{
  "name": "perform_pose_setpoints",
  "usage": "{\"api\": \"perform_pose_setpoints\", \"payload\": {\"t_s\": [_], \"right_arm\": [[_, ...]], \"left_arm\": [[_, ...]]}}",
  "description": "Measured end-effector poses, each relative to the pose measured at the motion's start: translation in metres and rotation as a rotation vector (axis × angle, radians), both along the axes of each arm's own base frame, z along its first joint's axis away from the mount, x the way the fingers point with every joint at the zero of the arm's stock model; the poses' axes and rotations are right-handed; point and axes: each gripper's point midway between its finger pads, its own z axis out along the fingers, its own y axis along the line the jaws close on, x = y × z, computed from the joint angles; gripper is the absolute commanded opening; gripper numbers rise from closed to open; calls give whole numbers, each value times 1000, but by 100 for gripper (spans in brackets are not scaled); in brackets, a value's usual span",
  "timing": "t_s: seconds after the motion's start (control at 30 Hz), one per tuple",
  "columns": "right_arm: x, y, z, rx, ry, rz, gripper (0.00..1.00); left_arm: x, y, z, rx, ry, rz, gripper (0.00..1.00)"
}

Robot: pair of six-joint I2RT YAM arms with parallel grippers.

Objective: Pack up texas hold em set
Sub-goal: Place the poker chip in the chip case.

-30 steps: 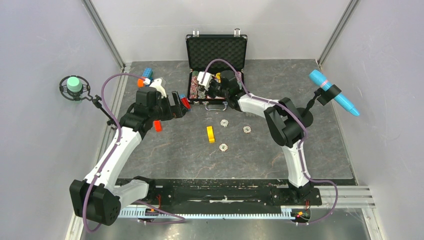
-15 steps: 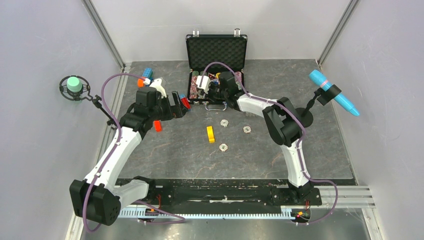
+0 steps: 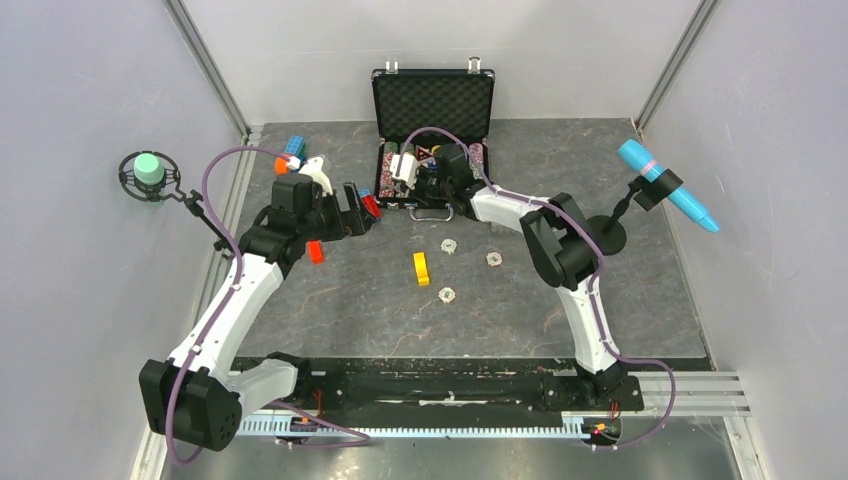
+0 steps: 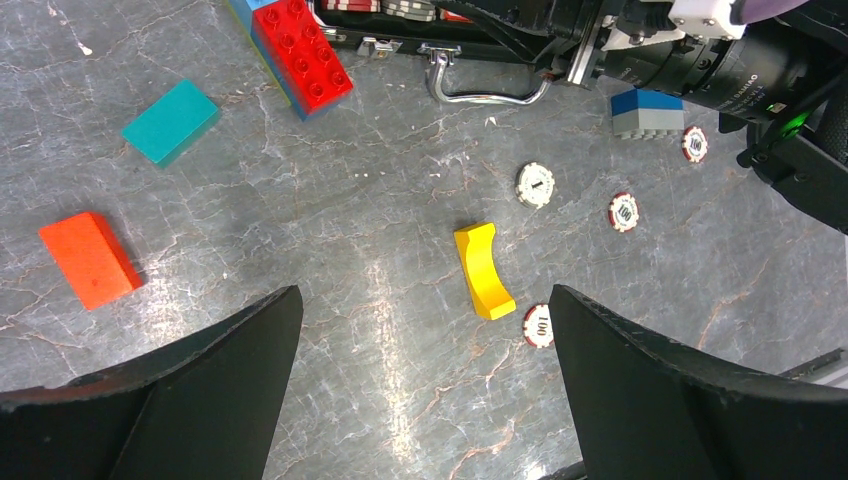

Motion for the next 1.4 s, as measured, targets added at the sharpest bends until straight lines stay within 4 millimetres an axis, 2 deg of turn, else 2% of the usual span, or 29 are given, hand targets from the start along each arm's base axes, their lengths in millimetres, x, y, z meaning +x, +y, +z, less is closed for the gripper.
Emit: {"api": "perform_pose_setpoints", "payload": {"t_s": [0.3,0.67,1.23,1.4], "right_arm": [[5,-2,-4,-28,-8,-9,5],[6,-6,-17,-68,3,-19,27],[7,-8,-16,-51,-15,-36,31],[7,-12,-5,-21,-28,-68,32]], "left_arm": [[0,1,0,0,0,2,100],[0,0,0,-3,1,-2,100],[-1,-1,0,-9,2,-8,100],[-1,-1,0,-9,2,-8,100]]}}
